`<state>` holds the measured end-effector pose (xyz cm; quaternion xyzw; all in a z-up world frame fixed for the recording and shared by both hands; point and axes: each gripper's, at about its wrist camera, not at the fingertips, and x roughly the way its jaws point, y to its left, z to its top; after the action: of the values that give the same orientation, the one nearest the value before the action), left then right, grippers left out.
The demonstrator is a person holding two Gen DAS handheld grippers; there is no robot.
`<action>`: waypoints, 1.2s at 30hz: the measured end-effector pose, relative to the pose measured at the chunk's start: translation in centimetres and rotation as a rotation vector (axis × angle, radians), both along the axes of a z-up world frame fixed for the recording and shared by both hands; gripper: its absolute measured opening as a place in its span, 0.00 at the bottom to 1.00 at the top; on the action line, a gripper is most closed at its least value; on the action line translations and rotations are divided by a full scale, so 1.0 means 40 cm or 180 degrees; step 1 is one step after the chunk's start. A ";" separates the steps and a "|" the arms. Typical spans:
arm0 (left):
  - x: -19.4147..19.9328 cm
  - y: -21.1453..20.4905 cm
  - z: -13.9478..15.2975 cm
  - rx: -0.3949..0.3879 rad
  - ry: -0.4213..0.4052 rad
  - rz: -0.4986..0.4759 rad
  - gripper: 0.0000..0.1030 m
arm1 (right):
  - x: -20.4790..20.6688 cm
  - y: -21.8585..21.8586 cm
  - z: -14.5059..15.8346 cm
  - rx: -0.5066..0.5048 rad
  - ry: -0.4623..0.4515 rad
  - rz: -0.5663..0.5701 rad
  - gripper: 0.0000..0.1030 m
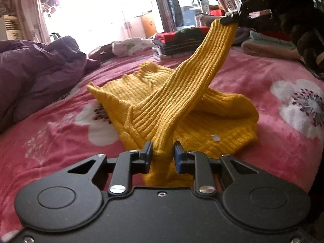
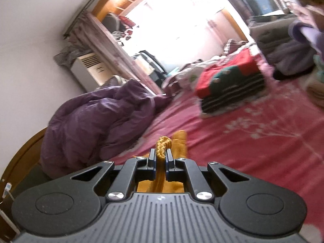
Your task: Fold clothes
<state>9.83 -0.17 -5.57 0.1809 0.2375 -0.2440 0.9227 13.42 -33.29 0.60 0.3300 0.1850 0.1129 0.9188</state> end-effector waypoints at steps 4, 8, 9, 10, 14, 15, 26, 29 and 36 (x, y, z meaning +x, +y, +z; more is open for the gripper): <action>0.011 -0.024 -0.021 0.0065 0.0155 -0.0096 0.24 | -0.001 -0.044 -0.065 0.0077 0.0207 -0.0130 0.10; 0.011 0.027 0.016 -0.0287 0.0266 -0.0200 0.24 | -0.001 -0.072 -0.132 0.0191 0.0385 -0.0226 0.10; 0.018 0.051 0.024 -0.0397 0.0265 -0.0140 0.24 | -0.001 -0.074 -0.145 0.0224 0.0408 -0.0235 0.10; 0.024 0.075 0.031 -0.0507 0.0264 -0.0079 0.24 | -0.002 -0.076 -0.156 0.0254 0.0426 -0.0243 0.10; 0.050 0.170 0.063 -0.0947 0.0259 0.0165 0.24 | 0.007 -0.077 -0.169 0.0272 0.0428 -0.0197 0.10; 0.057 0.193 0.070 -0.1057 0.0257 0.0226 0.24 | 0.009 -0.077 -0.171 0.0270 0.0428 -0.0185 0.10; 0.079 0.054 -0.018 -0.0191 0.0423 -0.0174 0.24 | 0.013 -0.092 -0.213 0.0343 0.0459 -0.0085 0.10; 0.091 0.044 -0.021 -0.0097 0.0451 -0.0180 0.24 | 0.008 -0.100 -0.252 0.0393 0.0521 -0.0080 0.10; 0.143 0.117 0.035 -0.0537 0.0388 0.0081 0.25 | -0.007 -0.114 -0.325 0.0640 0.0554 -0.0053 0.09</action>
<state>15.54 4.52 -4.18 0.0844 0.2741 -0.2618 0.9215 13.12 -37.87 -12.40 0.4305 0.2491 0.0942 0.8624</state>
